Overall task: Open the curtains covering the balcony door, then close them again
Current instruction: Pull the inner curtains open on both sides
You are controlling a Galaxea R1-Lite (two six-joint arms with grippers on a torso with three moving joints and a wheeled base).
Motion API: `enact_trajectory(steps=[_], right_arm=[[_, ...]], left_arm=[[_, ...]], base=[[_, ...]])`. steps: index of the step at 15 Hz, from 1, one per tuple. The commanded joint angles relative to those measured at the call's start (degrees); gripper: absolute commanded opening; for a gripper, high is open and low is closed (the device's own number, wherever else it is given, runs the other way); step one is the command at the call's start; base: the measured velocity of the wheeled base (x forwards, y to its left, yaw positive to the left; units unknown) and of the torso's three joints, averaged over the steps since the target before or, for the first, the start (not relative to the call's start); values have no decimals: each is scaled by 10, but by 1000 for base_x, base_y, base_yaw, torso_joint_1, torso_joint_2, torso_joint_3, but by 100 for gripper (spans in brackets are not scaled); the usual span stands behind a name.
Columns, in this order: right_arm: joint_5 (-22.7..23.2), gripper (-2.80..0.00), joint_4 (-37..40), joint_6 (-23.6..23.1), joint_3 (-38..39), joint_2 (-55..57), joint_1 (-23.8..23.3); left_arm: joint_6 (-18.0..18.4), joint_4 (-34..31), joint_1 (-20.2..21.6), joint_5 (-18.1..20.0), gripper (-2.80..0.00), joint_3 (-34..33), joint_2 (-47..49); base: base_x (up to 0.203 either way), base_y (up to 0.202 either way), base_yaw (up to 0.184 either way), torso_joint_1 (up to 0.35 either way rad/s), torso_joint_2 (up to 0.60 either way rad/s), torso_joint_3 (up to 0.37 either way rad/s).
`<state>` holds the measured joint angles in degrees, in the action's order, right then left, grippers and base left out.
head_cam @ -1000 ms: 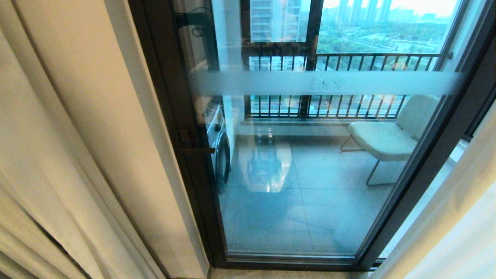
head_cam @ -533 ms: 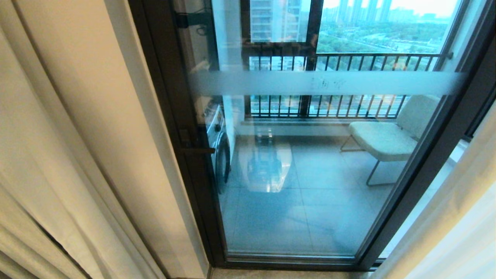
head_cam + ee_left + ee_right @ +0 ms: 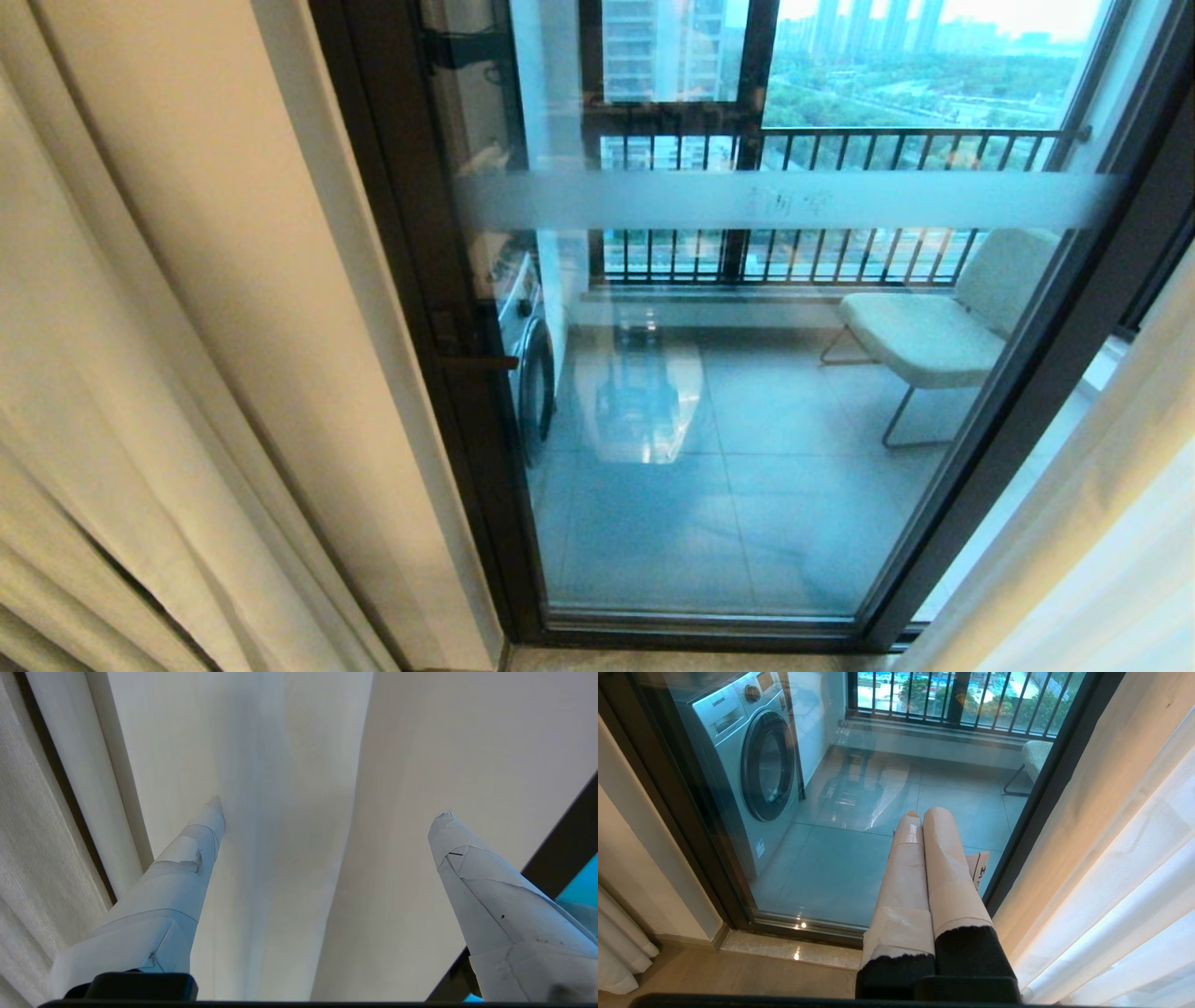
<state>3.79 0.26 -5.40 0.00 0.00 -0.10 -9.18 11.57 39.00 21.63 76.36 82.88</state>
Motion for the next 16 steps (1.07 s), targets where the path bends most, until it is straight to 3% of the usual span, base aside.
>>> enact_trajectory(steps=[1, 9, 10, 16], right_arm=[[0, -280, 0, 0, 0, 0, 0], [0, -280, 0, 0, 0, 0, 0], [0, -280, 0, 0, 0, 0, 0], [0, -280, 0, 0, 0, 0, 0]], left_arm=[[0, 0, 3, 0, 0, -27, -25], [0, -1, 7, 0, 0, -104, -87], [0, -1, 7, 0, -280, -112, -92], [0, 0, 5, 5, -280, -164, -124]], base=[[0, 0, 0, 0, 0, 0], [0, 0, 0, 0, 0, 0], [0, 0, 0, 0, 0, 0], [0, 0, 0, 0, 0, 0]])
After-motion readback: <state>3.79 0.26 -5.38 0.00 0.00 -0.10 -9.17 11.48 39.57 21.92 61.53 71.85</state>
